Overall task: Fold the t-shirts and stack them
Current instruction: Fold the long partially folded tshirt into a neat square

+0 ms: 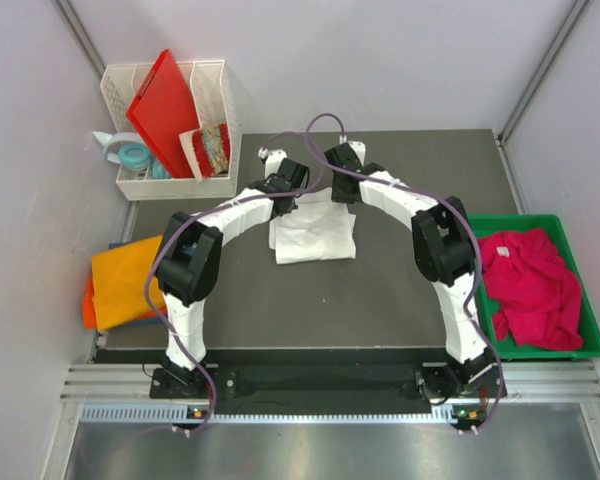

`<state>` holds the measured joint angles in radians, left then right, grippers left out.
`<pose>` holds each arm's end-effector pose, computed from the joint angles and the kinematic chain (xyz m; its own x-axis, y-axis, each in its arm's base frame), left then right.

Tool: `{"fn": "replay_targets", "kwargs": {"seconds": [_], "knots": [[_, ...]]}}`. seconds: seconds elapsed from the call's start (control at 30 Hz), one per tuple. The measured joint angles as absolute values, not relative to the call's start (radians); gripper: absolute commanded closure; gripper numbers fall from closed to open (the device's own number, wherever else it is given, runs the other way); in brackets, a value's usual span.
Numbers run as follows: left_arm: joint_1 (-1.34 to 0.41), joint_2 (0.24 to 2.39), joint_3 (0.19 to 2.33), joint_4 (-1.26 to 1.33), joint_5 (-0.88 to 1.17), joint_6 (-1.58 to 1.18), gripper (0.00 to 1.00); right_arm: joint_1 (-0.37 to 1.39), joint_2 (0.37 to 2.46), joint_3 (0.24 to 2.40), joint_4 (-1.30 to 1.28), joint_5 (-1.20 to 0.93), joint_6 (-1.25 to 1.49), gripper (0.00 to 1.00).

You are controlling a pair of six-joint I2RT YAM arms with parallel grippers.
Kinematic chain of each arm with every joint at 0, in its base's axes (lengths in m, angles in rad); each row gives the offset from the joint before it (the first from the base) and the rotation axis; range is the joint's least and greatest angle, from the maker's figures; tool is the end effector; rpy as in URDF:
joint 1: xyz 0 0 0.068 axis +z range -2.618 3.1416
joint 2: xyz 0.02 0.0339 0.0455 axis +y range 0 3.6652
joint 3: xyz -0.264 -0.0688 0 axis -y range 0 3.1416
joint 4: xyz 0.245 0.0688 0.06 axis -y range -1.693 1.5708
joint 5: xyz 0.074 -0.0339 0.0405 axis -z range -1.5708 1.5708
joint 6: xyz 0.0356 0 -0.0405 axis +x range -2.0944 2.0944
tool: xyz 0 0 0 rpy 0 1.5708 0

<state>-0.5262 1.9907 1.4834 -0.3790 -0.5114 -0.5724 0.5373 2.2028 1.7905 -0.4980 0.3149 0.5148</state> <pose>0.3869 -0.2046 0.2066 -0.6555 -0.1655 -0.7369 -0.2196 0.9753 -0.0238 0.4271 0.2416 0.1981 -0.7497 0.0983 -0.6544 0.0525 0.9946 0.0892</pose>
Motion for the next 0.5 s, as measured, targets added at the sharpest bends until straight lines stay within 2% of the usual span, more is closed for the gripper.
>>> {"fn": "replay_targets", "kwargs": {"seconds": [0.03,0.07,0.1,0.13,0.23,0.33,0.5], "knots": [[-0.523,2.004,1.492,-0.378,-0.511,-0.572,0.97,0.536,2.208,1.796,-0.498,0.314,0.513,0.82],[-0.521,2.010,1.496,-0.376,-0.510,-0.571,0.89,0.535,2.209,1.798,-0.497,0.313,0.511,0.75],[-0.520,2.017,1.500,-0.378,-0.509,-0.571,0.75,0.534,2.211,1.801,-0.497,0.310,0.509,0.68],[-0.519,2.022,1.504,-0.379,-0.509,-0.570,0.67,0.533,2.211,1.801,-0.495,0.310,0.504,0.53],[-0.516,2.020,1.503,-0.373,-0.516,-0.570,0.50,0.526,2.211,1.800,-0.489,0.312,0.489,0.35],[-0.512,1.998,1.481,-0.359,-0.518,-0.570,0.47,0.521,2.201,1.789,-0.473,0.314,0.479,0.29],[-0.511,1.924,1.459,-0.358,-0.506,-0.573,0.49,0.533,2.102,1.705,-0.456,0.317,0.471,0.31]]}}
